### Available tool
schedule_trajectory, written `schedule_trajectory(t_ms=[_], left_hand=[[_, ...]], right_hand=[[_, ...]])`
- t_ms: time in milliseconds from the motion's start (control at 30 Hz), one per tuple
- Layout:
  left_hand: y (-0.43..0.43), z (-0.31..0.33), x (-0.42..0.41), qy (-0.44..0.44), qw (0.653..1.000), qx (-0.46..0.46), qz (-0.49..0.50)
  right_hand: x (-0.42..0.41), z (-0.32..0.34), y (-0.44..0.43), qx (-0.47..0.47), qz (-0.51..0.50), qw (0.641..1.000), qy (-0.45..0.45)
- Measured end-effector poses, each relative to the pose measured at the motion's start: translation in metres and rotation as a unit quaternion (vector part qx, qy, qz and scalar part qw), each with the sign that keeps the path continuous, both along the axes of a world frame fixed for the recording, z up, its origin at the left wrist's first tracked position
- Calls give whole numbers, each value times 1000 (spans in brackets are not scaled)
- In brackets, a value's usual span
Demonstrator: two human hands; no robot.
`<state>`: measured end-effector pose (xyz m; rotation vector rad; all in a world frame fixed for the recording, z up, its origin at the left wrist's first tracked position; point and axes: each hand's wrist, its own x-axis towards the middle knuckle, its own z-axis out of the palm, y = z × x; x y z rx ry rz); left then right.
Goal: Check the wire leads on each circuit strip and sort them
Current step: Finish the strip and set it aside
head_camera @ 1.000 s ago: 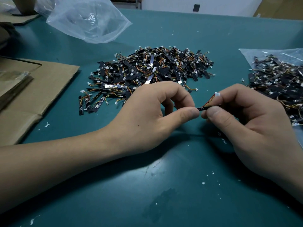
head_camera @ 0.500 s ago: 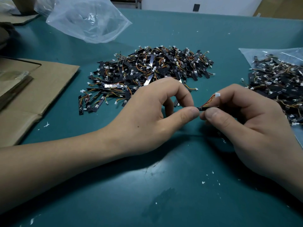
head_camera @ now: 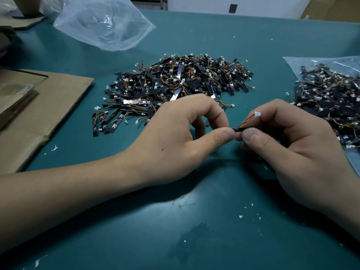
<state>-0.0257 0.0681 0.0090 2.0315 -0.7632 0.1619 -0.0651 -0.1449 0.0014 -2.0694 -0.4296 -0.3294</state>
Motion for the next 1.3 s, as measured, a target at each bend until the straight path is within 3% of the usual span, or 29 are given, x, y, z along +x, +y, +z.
schedule_trajectory(t_ms=[700,900,1000,1133,1233,1300], left_hand=[[0,0,0,5,1000,-8,16],[-1,2,0,2,1000,-5,17],[-2,-3,0,-18,998,25,53],[-3,-10,-2,-49,977,177,109],[-5,-11,-2,-78,951,280,103],[-6,-11,-3,-77,947,296,101]], right_hand=[[-2,4,2,-13,16,999,34],[-2,4,2,-122,52,991,16],[1,2,0,-53,38,997,33],[16,1,-5,215,-54,974,38],[16,-3,-9,200,-44,978,47],[12,-4,-5,147,-20,987,56]])
